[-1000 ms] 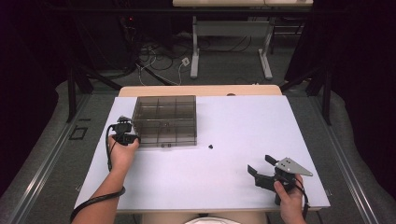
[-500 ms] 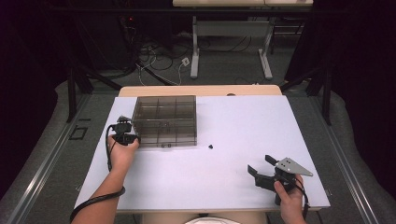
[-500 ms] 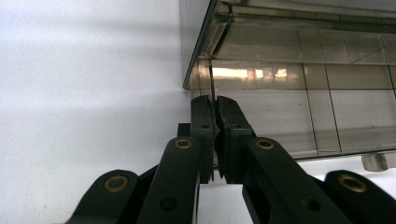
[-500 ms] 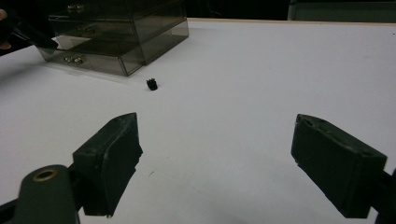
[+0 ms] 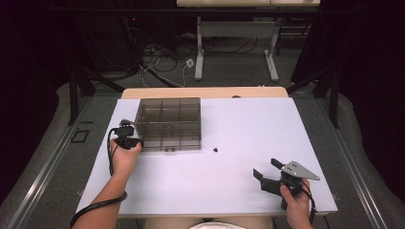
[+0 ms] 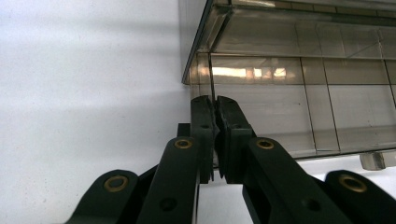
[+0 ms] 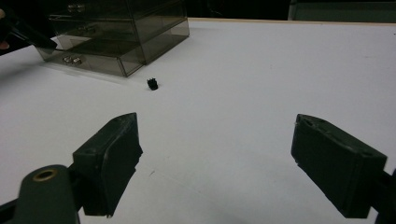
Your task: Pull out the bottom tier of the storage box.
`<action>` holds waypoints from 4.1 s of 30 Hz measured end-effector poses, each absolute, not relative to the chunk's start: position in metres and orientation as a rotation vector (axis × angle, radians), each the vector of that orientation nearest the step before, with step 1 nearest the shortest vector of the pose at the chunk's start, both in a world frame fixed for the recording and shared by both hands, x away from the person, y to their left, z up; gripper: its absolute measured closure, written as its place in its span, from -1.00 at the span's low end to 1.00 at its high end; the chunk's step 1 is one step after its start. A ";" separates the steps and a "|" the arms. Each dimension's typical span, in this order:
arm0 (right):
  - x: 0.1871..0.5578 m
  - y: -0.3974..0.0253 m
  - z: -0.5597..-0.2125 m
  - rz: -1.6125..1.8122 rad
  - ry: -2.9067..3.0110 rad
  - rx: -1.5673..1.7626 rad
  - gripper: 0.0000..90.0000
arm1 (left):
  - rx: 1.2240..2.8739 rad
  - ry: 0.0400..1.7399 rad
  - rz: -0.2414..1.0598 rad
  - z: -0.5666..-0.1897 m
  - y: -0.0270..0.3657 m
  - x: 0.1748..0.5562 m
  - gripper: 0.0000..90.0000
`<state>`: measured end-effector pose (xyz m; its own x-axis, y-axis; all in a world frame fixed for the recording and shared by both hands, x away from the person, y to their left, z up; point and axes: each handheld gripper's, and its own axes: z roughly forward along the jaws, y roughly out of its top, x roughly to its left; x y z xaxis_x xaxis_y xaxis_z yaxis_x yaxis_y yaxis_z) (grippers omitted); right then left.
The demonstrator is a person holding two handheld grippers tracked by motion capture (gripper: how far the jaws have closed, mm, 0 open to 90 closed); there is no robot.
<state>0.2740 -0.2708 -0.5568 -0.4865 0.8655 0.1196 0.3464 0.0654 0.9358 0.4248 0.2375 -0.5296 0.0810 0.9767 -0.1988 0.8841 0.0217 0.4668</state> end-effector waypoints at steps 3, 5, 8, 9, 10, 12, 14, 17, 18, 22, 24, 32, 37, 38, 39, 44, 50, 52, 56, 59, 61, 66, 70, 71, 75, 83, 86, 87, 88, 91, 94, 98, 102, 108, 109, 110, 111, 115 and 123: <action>0.274 -0.271 -0.556 1.416 1.875 1.207 -0.66 | 1.893 1.829 0.255 -0.530 0.238 0.424 0.92; 0.274 -0.271 -0.557 1.418 1.875 1.208 -0.66 | 1.891 1.830 0.254 -0.530 0.238 0.423 0.92; 0.274 -0.271 -0.556 1.413 1.879 1.212 -0.67 | 1.886 1.827 0.256 -0.530 0.238 0.423 0.92; 0.274 -0.271 -0.557 1.424 1.874 1.206 -0.66 | 1.882 1.827 0.259 -0.530 0.238 0.422 0.92; 0.274 -0.270 -0.557 1.411 1.862 1.211 -0.67 | 1.884 1.831 0.252 -0.530 0.238 0.422 0.92; 0.273 -0.270 -0.557 1.407 1.871 1.213 -0.66 | 1.885 1.831 0.250 -0.530 0.238 0.421 0.92; 0.273 -0.271 -0.556 1.408 1.876 1.213 -0.66 | 1.885 1.831 0.245 -0.530 0.239 0.421 0.92; 0.273 -0.271 -0.556 1.408 1.877 1.212 -0.66 | 1.884 1.834 0.239 -0.529 0.239 0.420 0.92; 0.274 -0.270 -0.557 1.411 1.864 1.213 -0.66 | 1.884 1.838 0.236 -0.529 0.239 0.420 0.92; 0.274 -0.270 -0.557 1.423 1.876 1.206 -0.66 | 1.881 1.833 0.237 -0.530 0.240 0.419 0.92; 0.274 -0.270 -0.557 1.422 1.875 1.207 -0.66 | 1.876 1.833 0.242 -0.530 0.239 0.418 0.92; 0.274 -0.270 -0.557 1.420 1.882 1.211 -0.66 | 1.875 1.831 0.230 -0.530 0.240 0.416 0.91; 0.274 -0.270 -0.557 1.420 1.883 1.214 -0.66 | 1.876 1.834 0.224 -0.530 0.241 0.415 0.91; 0.274 -0.270 -0.557 1.419 1.883 1.210 -0.66 | 1.870 1.832 0.226 -0.530 0.241 0.415 0.91; 0.274 -0.270 -0.557 1.419 1.883 1.212 -0.66 | 1.880 1.831 0.219 -0.529 0.241 0.414 0.91; 0.274 -0.270 -0.557 1.422 1.883 1.209 -0.66 | 1.880 1.831 0.220 -0.529 0.241 0.413 0.91; 0.274 -0.270 -0.557 1.418 1.883 1.208 -0.66 | 1.882 1.825 0.221 -0.530 0.241 0.412 0.91; 0.274 -0.270 -0.557 1.418 1.883 1.207 -0.67 | 1.884 1.822 0.218 -0.530 0.241 0.411 0.91; 0.274 -0.270 -0.557 1.418 1.883 1.212 -0.66 | 1.900 1.822 0.192 -0.528 0.243 0.410 0.91; 0.274 -0.270 -0.557 1.419 1.883 1.211 -0.67 | 1.881 1.824 0.215 -0.530 0.242 0.409 0.91; 0.274 -0.270 -0.557 1.418 1.885 1.209 -0.66 | 1.889 1.818 0.208 -0.530 0.243 0.409 0.91; 0.274 -0.270 -0.557 1.420 1.877 1.205 -0.66 | 1.888 1.816 0.211 -0.530 0.243 0.407 0.91; 0.274 -0.270 -0.557 1.421 1.877 1.203 -0.66 | 1.889 1.819 0.202 -0.530 0.244 0.406 0.91; 0.274 -0.270 -0.557 1.424 1.879 1.212 -0.66 | 1.879 1.822 0.205 -0.531 0.243 0.405 0.91; 0.274 -0.270 -0.557 1.422 1.877 1.203 -0.66 | 1.881 1.818 0.202 -0.531 0.244 0.405 0.91; 0.274 -0.270 -0.557 1.424 1.880 1.211 -0.67 | 1.891 1.817 0.195 -0.531 0.244 0.402 0.91; 0.274 -0.270 -0.557 1.423 1.878 1.210 -0.66 | 1.884 1.815 0.201 -0.532 0.244 0.401 0.91; 0.274 -0.270 -0.557 1.423 1.878 1.209 -0.66 | 1.885 1.815 0.199 -0.532 0.244 0.401 0.91; 0.274 -0.270 -0.557 1.424 1.878 1.209 -0.66 | 1.886 1.814 0.201 -0.532 0.244 0.401 0.91; 0.274 -0.270 -0.557 1.422 1.877 1.208 -0.66 | 1.883 1.816 0.195 -0.532 0.244 0.400 0.91; 0.274 -0.270 -0.557 1.422 1.877 1.206 -0.66 | 1.886 1.816 0.192 -0.531 0.244 0.400 0.91; 0.274 -0.270 -0.557 1.423 1.879 1.205 -0.66 | 1.893 1.810 0.195 -0.531 0.245 0.399 0.91; 0.274 -0.270 -0.557 1.422 1.879 1.205 -0.66 | 1.887 1.812 0.197 -0.532 0.244 0.398 0.91; 0.274 -0.270 -0.557 1.422 1.878 1.206 -0.66 | 1.870 1.810 0.204 -0.533 0.244 0.397 0.91; 0.274 -0.270 -0.557 1.422 1.879 1.204 -0.66 | 1.881 1.811 0.194 -0.532 0.244 0.397 0.91; 0.274 -0.270 -0.557 1.422 1.878 1.206 -0.66 | 1.885 1.810 0.194 -0.532 0.245 0.397 0.91; 0.274 -0.270 -0.557 1.422 1.878 1.205 -0.66 | 1.886 1.809 0.196 -0.532 0.245 0.396 0.91; 0.274 -0.270 -0.557 1.422 1.878 1.206 -0.66 | 1.890 1.804 0.194 -0.532 0.245 0.396 0.91; 0.274 -0.270 -0.557 1.422 1.878 1.207 -0.66 | 1.883 1.801 0.200 -0.533 0.245 0.395 0.90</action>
<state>0.2736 -0.2702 -0.5570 -0.4893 0.8633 0.1236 0.3533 0.0666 0.9331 0.3950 0.2446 -0.5326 0.1039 0.9640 -0.2446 0.8868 0.0216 0.4616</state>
